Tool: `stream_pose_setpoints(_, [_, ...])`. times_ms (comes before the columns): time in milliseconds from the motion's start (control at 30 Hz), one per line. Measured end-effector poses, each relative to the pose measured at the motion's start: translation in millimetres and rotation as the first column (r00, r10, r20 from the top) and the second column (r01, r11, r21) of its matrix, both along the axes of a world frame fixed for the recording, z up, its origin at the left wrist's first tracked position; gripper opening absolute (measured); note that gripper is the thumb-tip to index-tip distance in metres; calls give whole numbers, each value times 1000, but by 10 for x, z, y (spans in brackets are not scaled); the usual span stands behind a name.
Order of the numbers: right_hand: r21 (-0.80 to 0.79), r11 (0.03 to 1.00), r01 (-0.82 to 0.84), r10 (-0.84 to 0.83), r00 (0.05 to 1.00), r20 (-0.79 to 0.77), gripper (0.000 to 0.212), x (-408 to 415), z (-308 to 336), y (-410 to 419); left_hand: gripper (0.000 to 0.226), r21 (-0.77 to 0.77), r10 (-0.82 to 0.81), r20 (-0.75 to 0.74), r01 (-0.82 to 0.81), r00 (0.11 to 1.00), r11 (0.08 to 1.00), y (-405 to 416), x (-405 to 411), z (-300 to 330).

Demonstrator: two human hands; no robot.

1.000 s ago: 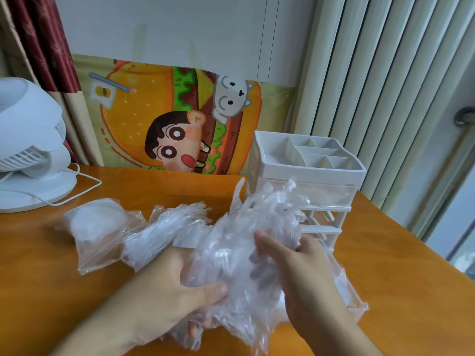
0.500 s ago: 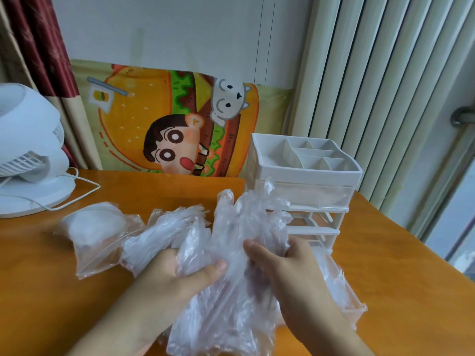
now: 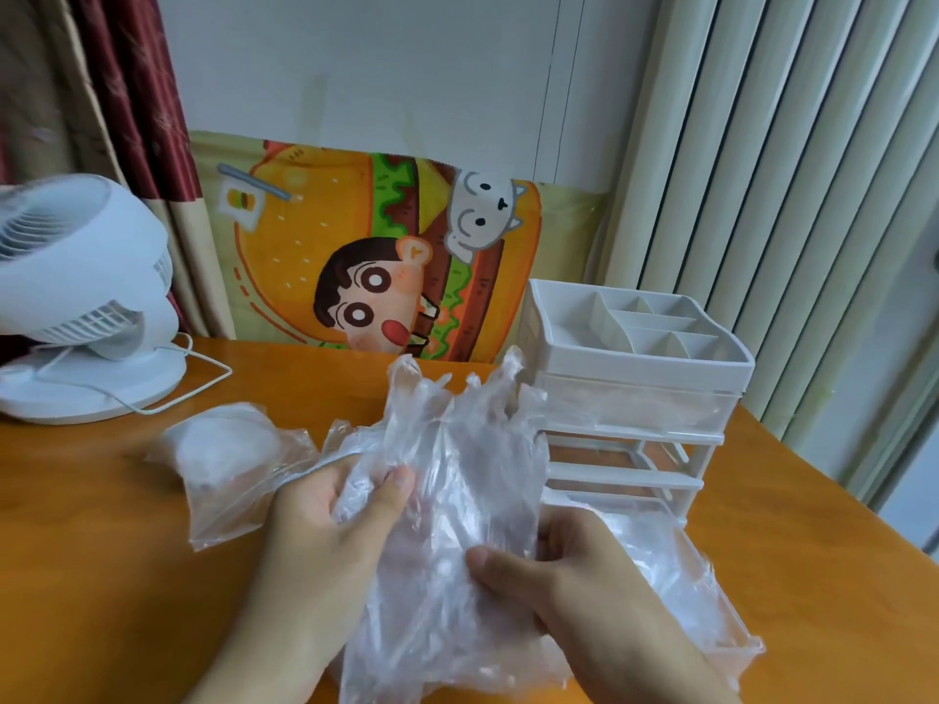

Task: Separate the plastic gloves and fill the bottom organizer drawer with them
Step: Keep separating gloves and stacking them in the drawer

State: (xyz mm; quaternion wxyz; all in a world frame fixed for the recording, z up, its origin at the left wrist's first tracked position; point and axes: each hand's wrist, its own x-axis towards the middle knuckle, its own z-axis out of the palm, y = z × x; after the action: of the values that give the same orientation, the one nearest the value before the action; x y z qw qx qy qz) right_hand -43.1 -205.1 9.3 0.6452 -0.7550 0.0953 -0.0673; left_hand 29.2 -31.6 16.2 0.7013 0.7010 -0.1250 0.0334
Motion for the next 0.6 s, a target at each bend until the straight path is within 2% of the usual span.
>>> stream_pose_setpoints(67, [-22, 1000, 4, -4, 1000, 6, 15, 0, -8, -31, 12, -54, -48, -49, 45, 998, 998, 40, 53, 17])
stream_pose_setpoints(200, [-80, 992, -93, 92, 996, -24, 17, -11, -2, -51, 9, -82, -123, -135, 113, 983, 990, 142, 156, 52])
stream_pose_setpoints(300, [-81, 986, -148, 147, 989, -23, 26, -4, -3, -44, 13, -121, -52, -146, 34, 988, 992, 210, 223, 50])
stream_pose_setpoints(400, [-19, 988, -152, 152, 988, -11, 9, 14, -4, -44, 21, -163, 31, -127, -52, 991, 985, 251, 258, 32])
stream_pose_setpoints(467, [5, 992, -126, 126, 992, 6, 19, 17, -20, -56, 26, -207, 27, -136, -55, 990, 977, 249, 265, 31])
stream_pose_setpoints(533, [33, 996, -83, 82, 996, 36, 20, 21, -27, -70, 42, -214, -65, -173, 27, 983, 976, 237, 264, 44])
stream_pose_setpoints(600, [75, 997, -25, 19, 997, 76, 11, 22, -21, -98, 51, -162, -199, -210, 167, 957, 973, 205, 231, 73])
